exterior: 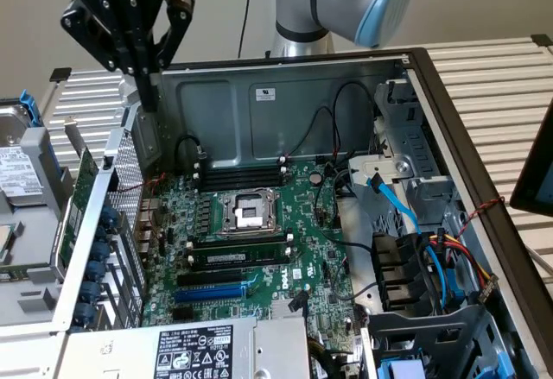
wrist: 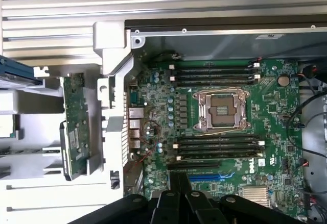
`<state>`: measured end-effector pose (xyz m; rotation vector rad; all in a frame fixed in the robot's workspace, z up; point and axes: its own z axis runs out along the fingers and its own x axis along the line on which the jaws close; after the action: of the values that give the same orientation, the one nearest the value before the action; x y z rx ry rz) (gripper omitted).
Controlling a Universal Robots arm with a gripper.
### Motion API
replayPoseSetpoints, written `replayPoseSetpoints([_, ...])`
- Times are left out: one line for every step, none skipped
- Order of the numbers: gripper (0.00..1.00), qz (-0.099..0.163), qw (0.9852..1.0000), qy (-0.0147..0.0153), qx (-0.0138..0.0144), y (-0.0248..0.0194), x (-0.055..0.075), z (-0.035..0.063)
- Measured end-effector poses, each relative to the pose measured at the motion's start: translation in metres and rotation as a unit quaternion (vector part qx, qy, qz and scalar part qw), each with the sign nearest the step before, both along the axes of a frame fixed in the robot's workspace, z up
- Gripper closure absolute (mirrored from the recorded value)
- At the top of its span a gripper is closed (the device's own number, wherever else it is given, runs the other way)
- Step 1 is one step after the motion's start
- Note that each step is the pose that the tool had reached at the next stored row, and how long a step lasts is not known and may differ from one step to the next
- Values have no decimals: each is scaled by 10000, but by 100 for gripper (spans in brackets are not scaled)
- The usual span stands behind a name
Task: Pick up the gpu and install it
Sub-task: 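Reach for the gpu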
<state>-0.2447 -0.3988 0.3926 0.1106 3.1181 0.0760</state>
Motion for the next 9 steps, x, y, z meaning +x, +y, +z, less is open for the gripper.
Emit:
replayPoseSetpoints([89, 0, 10000, -1, 3, 0, -41, -1])
replayPoseSetpoints([89, 1, 10000, 0, 6, 0, -88, 0])
replayPoseSetpoints([89, 1, 10000, -1, 12, 0, -128, -1])
replayPoseSetpoints([89, 0, 10000, 0, 19, 0, -172, 0])
replayPoseSetpoints([89, 0, 10000, 0, 27, 0, -211, 0])
replayPoseSetpoints([89, 0, 10000, 0, 35, 0, -249, 0])
replayPoseSetpoints([89, 0, 10000, 0, 43, 0, -284, 0])
replayPoseSetpoints([89, 0, 10000, 0, 49, 0, -319, 0])
replayPoseSetpoints([89, 1, 10000, 0, 53, 0, -352, 0])
